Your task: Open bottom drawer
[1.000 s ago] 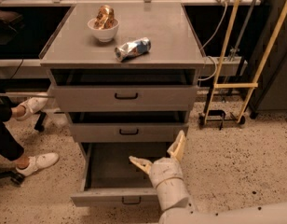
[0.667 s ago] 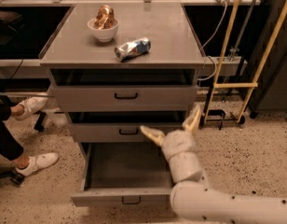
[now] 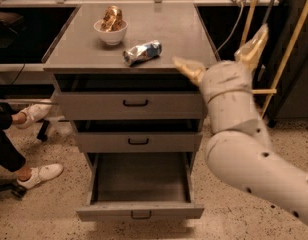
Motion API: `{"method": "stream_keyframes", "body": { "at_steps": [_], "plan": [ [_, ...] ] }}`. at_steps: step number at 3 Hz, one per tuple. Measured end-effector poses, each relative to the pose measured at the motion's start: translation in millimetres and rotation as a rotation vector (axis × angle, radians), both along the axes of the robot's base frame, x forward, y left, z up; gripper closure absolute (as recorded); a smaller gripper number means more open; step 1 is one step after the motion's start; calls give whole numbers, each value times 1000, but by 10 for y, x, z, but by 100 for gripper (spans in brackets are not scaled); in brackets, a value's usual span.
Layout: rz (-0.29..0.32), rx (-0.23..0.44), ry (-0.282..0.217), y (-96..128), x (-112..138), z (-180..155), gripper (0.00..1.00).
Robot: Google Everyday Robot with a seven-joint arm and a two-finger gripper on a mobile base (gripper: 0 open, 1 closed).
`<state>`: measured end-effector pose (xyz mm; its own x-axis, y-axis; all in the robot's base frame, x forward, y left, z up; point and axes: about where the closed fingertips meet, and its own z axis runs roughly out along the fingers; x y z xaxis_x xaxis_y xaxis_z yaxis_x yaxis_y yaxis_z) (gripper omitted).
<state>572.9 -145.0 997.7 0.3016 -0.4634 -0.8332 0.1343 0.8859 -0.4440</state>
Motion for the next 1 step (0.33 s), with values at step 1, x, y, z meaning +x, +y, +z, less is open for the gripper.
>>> {"method": "stream_keyframes", "body": {
  "at_steps": [1],
  "plan": [
    [-4,-7,-30,50,-52,230,0]
  ]
}}
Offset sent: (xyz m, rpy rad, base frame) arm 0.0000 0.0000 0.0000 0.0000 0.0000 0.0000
